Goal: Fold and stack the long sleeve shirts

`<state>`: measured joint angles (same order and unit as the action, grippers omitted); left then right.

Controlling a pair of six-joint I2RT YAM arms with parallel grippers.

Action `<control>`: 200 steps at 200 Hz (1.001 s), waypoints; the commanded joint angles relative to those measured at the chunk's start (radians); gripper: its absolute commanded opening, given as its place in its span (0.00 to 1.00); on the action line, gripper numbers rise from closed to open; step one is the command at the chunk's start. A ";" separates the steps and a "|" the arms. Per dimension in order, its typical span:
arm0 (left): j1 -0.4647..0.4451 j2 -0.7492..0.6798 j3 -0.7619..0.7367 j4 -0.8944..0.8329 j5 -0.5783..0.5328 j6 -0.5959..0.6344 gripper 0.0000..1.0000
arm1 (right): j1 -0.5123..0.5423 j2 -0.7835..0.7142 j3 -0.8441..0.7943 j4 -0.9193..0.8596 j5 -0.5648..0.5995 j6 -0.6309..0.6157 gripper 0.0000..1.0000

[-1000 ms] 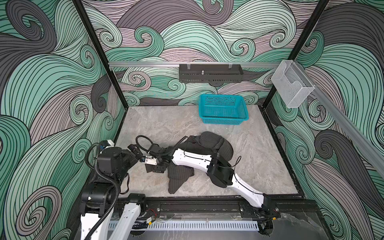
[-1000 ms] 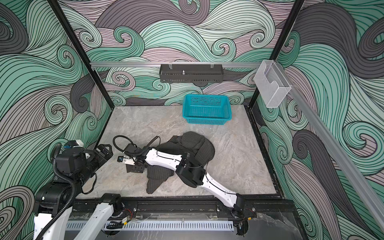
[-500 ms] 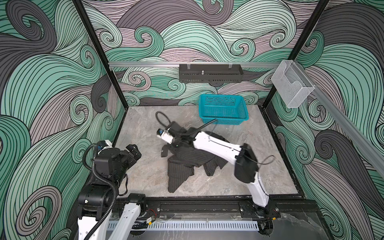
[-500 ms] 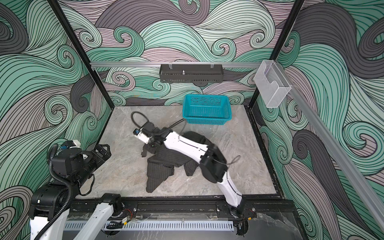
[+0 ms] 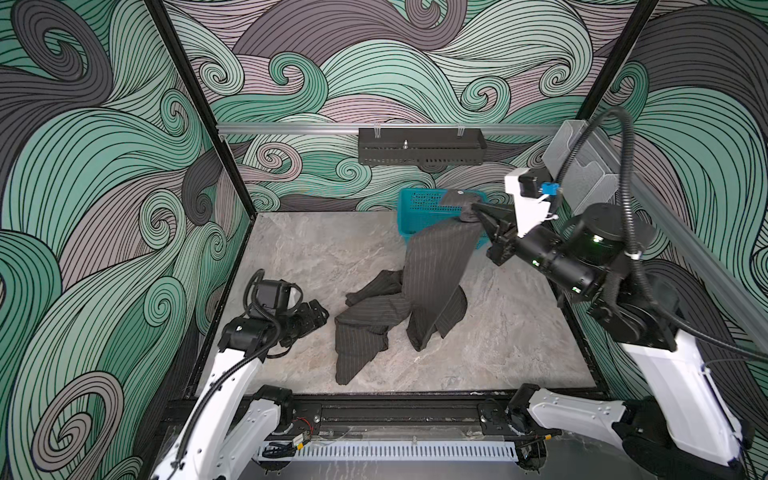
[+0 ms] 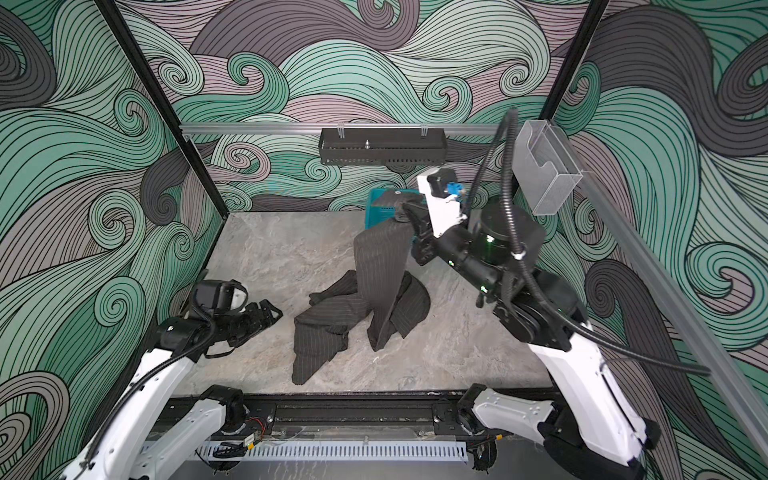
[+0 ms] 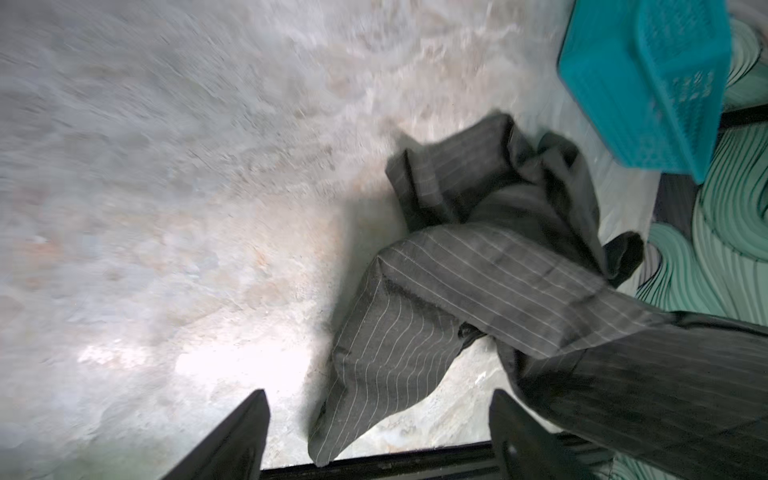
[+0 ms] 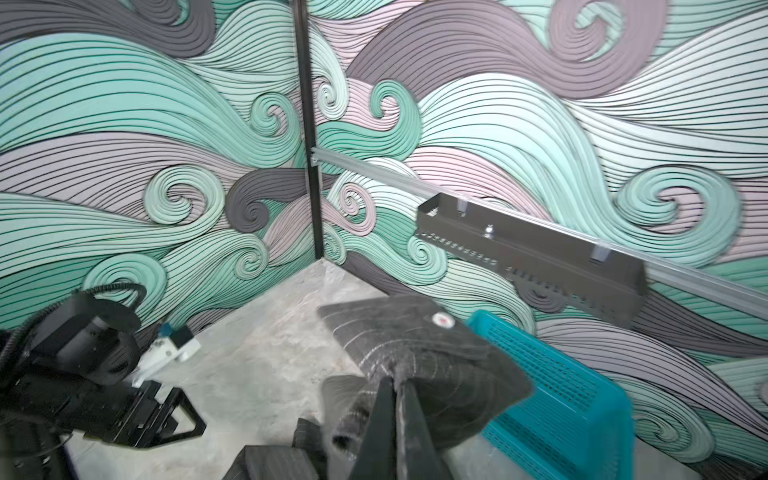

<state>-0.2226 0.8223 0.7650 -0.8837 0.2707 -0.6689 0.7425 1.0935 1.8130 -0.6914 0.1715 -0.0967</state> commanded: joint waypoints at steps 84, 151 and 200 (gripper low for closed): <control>-0.264 0.168 -0.185 0.387 0.110 -0.120 0.88 | -0.012 -0.151 0.072 -0.058 0.411 -0.155 0.00; -0.343 0.321 -0.252 0.503 0.138 -0.078 0.52 | -0.012 -0.134 0.062 -0.059 0.454 -0.190 0.00; -0.242 0.423 0.197 0.156 -0.358 0.147 0.00 | -0.076 -0.054 -0.005 -0.060 0.431 -0.207 0.00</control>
<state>-0.5446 1.2312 0.7391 -0.6025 0.1986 -0.6624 0.7208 0.9813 1.8477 -0.7597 0.6132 -0.2958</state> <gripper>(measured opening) 0.053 0.055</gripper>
